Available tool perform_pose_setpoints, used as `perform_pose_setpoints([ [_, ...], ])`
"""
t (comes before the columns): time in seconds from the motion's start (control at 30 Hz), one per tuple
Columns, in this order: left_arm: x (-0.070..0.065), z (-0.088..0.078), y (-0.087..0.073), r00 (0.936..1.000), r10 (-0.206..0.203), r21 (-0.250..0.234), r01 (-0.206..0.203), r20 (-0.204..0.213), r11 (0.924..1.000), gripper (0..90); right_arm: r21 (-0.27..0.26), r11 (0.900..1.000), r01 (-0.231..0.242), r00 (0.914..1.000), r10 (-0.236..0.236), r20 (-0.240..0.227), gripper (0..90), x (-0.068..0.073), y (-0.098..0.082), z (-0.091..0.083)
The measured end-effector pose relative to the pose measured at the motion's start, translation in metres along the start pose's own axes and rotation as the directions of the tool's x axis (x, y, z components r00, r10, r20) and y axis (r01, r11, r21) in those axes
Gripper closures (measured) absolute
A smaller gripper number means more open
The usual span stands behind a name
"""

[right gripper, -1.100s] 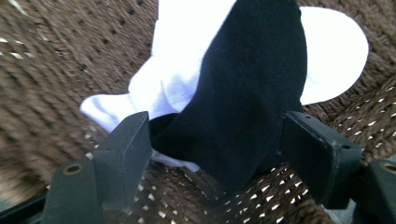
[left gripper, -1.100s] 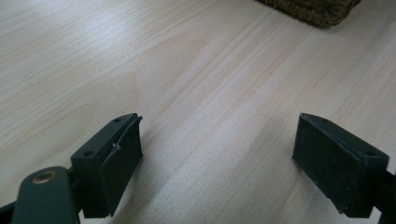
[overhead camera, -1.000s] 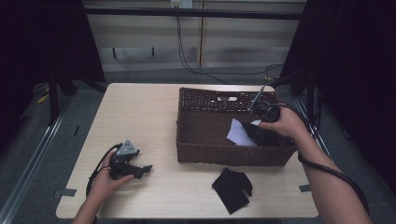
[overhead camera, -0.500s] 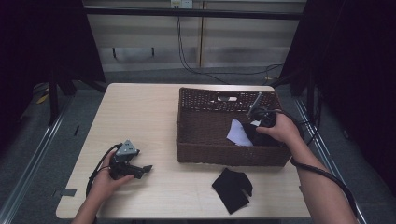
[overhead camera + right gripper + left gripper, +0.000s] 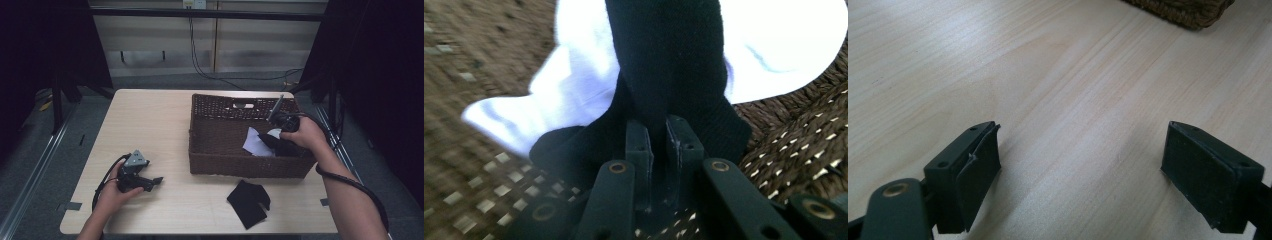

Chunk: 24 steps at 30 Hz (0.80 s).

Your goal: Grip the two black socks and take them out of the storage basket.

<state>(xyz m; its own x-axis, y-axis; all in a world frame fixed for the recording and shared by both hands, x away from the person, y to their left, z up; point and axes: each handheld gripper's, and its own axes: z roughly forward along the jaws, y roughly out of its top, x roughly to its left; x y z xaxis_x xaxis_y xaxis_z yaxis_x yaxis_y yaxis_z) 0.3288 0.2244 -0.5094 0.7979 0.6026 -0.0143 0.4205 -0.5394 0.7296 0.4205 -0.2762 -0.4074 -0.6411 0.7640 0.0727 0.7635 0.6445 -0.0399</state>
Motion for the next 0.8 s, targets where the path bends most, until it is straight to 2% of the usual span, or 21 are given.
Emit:
perform_pose_setpoints([
  [0.23,0.0,0.0,0.0,1.0,0.001,0.003,-0.001,0.002,1.0,14.7,-0.004,1.0,0.023,0.9997,-0.023,0.001,81.6,0.007,-0.002,-0.029],
  [0.3,0.0,0.0,0.0,1.0,0.0,0.003,0.0,0.002,1.0,14.8,-0.007,0.999,0.053,0.9986,-0.053,-0.004,81.6,0.01,-0.002,-0.035],
  [0.43,0.0,0.0,0.0,1.0,0.001,0.003,-0.001,0.002,1.0,14.7,-0.017,0.997,0.071,0.9975,-0.071,0.002,81.6,0.015,-0.002,-0.048],
  [0.67,0.0,0.0,0.0,1.0,0.001,0.004,-0.001,0.002,1.0,14.7,-0.013,0.994,0.109,0.9941,-0.109,-0.002,81.5,0.024,-0.001,-0.067],
  [0.77,0.0,0.0,0.0,1.0,0.0,0.003,0.0,0.002,1.0,14.7,-0.009,0.994,0.109,0.994,-0.109,0.0,81.6,0.03,0.0,-0.074],
  [0.8,0.0,0.0,0.0,1.0,0.0,0.003,0.0,0.002,1.0,14.7,-0.012,0.992,0.126,0.992,-0.126,-0.001,81.5,0.031,0.0,-0.076],
])
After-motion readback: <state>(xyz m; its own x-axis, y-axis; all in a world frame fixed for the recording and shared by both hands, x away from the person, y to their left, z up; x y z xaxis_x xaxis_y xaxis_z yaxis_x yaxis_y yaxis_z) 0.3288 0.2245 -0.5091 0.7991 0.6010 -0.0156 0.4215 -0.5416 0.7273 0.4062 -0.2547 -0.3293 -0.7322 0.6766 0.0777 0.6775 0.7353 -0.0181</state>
